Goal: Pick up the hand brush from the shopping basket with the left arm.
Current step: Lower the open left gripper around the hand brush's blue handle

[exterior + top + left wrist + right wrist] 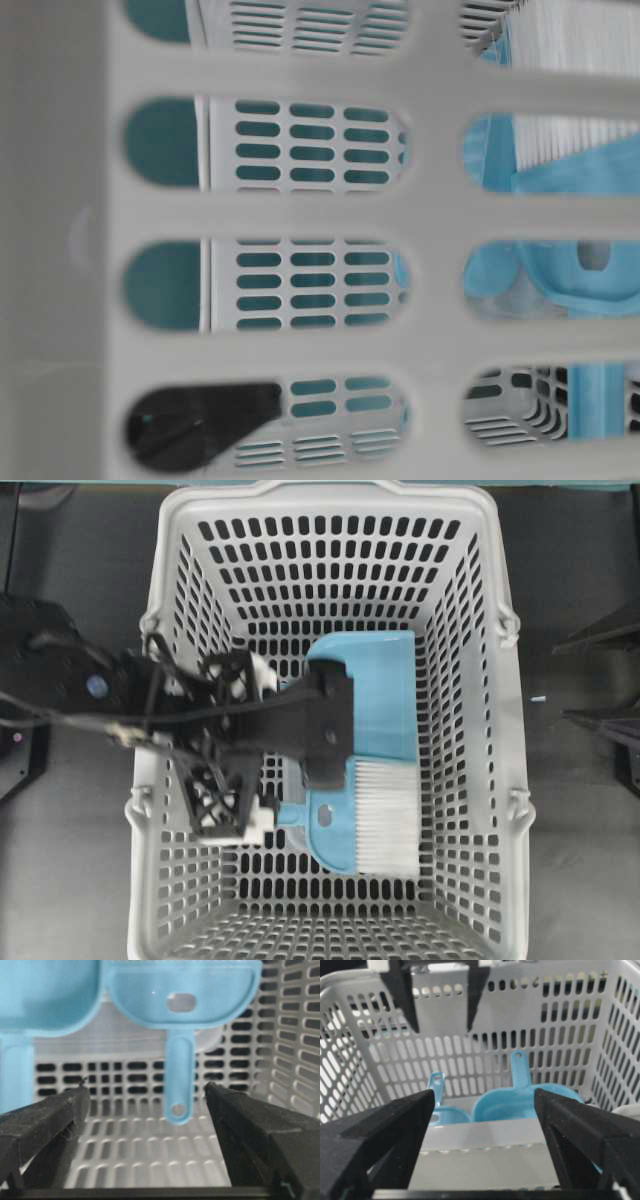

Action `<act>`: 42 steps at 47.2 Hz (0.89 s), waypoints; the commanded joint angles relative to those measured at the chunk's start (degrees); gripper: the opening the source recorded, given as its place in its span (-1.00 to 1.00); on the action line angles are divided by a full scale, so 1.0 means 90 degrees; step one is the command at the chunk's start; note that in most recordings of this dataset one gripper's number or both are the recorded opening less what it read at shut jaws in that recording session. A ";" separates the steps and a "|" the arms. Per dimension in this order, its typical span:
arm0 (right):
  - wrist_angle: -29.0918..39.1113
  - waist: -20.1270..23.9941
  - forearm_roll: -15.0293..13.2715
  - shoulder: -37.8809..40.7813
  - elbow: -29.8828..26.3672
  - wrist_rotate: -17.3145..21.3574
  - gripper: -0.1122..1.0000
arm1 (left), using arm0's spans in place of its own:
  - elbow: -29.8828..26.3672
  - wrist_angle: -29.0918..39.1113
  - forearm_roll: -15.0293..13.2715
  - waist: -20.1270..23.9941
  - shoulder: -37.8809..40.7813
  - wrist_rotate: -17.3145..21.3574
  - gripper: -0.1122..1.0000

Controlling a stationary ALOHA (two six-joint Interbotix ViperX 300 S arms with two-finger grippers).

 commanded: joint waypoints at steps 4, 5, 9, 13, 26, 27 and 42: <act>-0.0098 0.0000 0.0020 0.0020 -0.0068 0.0000 0.58 | -0.0078 -0.0039 0.0020 -0.0225 0.0322 -0.0176 0.82; -0.0107 0.0000 0.0020 0.0020 -0.0068 0.0000 0.58 | -0.0059 -0.0039 0.0020 -0.0225 0.0371 -0.0205 0.82; -0.0117 0.0010 0.0020 0.0010 -0.0059 0.0010 0.58 | 0.0117 -0.0078 0.0010 -0.0234 0.0527 -0.0254 0.83; -0.0117 0.0000 0.0020 0.0010 -0.0059 0.0010 0.58 | 0.0283 -0.0225 0.0010 -0.0234 0.0586 -0.0322 0.83; -0.0127 0.0000 0.0020 0.0010 0.0000 0.0010 0.58 | 0.0479 -0.0664 0.0010 -0.0322 0.0596 -0.0615 0.83; -0.0127 0.0000 0.0020 0.0020 0.0000 0.0010 0.58 | 0.0508 -0.0693 0.0010 -0.0332 0.0615 -0.0625 0.83; -0.0156 0.0000 0.0020 0.0010 0.0010 0.0020 0.57 | 0.0635 -0.0840 0.0010 -0.0459 0.0938 -0.0645 0.83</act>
